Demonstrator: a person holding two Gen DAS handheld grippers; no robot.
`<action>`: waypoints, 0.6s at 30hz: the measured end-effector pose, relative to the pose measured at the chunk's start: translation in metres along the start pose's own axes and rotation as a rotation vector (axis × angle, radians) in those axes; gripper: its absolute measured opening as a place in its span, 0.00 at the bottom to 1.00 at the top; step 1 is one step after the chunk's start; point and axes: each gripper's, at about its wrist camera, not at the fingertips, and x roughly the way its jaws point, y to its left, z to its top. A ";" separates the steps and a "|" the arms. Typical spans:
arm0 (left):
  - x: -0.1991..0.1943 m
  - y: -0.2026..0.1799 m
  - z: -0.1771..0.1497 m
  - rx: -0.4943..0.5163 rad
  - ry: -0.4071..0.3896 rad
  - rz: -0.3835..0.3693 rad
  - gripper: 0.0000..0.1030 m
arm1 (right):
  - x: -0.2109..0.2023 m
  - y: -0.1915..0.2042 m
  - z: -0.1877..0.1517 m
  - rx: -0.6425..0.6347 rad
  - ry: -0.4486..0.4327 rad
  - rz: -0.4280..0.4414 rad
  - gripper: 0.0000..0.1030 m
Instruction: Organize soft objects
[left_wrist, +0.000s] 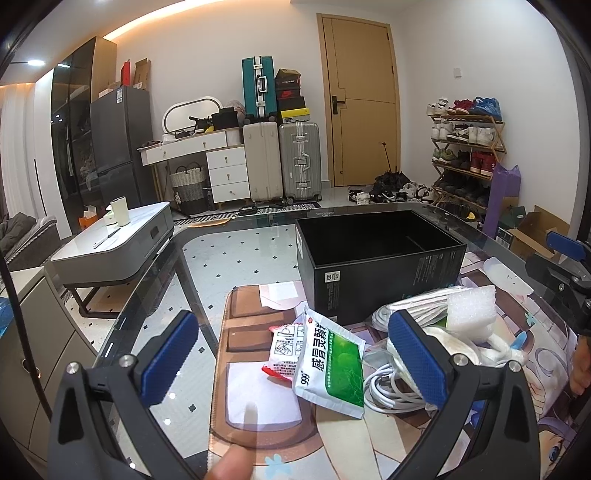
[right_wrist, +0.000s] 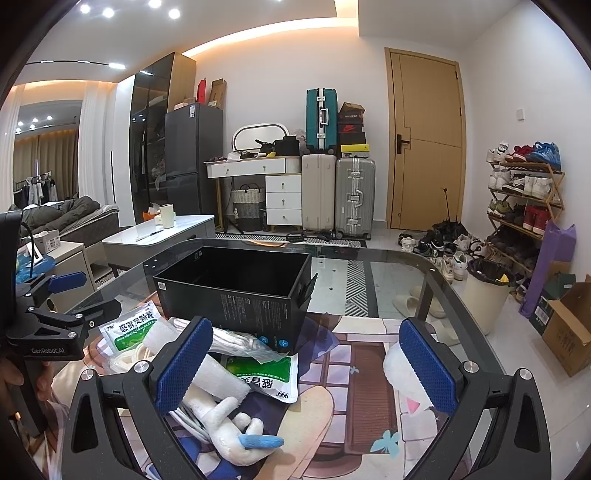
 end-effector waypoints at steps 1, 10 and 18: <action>0.000 0.000 0.000 -0.001 -0.001 -0.001 1.00 | 0.000 0.000 0.000 0.000 0.000 -0.001 1.00; 0.000 -0.001 0.000 0.002 -0.003 -0.001 1.00 | 0.002 0.000 -0.001 0.005 0.005 0.002 1.00; -0.002 0.000 -0.001 0.000 -0.013 0.006 1.00 | 0.003 0.000 0.000 0.003 0.005 0.003 1.00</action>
